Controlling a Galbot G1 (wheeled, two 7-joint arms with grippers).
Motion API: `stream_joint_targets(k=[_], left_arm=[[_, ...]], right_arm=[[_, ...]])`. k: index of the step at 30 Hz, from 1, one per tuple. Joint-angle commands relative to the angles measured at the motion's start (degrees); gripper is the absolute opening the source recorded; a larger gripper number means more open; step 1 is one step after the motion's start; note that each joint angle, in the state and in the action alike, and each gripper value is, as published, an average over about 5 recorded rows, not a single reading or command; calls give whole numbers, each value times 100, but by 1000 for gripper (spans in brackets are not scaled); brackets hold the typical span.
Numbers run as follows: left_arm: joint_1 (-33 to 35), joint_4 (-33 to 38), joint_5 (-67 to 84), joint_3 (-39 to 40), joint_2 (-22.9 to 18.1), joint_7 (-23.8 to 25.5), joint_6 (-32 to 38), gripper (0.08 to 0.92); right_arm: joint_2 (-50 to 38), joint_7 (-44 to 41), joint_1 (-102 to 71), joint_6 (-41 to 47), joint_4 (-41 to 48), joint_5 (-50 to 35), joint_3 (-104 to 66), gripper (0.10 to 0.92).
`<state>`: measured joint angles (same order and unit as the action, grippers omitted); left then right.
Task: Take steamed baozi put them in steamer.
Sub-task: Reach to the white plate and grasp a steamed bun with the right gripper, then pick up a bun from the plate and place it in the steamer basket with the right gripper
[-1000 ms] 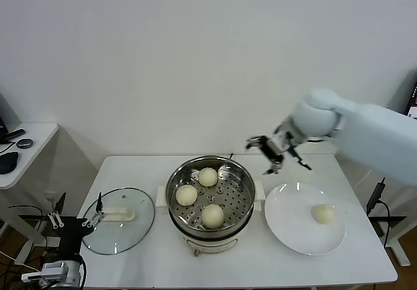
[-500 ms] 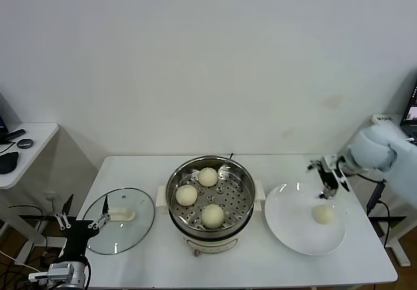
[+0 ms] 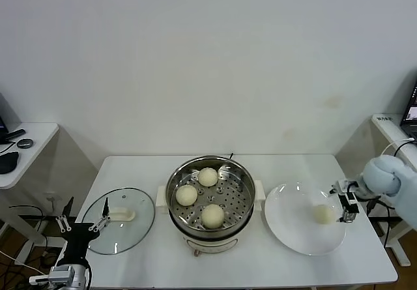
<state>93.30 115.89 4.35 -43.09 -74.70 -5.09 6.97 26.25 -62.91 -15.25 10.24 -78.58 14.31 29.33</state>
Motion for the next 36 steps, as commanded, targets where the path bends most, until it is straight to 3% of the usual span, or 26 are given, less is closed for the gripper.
stream_joint_targets(k=[1, 15, 29, 36], left_arm=[[15, 13, -1, -20, -5, 0, -3, 823], [70, 65, -24, -86, -58, -5, 3, 823], [89, 122, -18, -79, -82, -6, 15, 823], [54, 139, -6, -46, -66, -3, 9, 823]], right_arm=[[423, 60, -638, -59, 577, 363, -463, 822], [954, 207, -478, -10, 834, 459, -445, 770], [679, 210, -59, 183, 471, 246, -276, 390], [11, 219, 1452, 557, -351, -694, 910, 344]])
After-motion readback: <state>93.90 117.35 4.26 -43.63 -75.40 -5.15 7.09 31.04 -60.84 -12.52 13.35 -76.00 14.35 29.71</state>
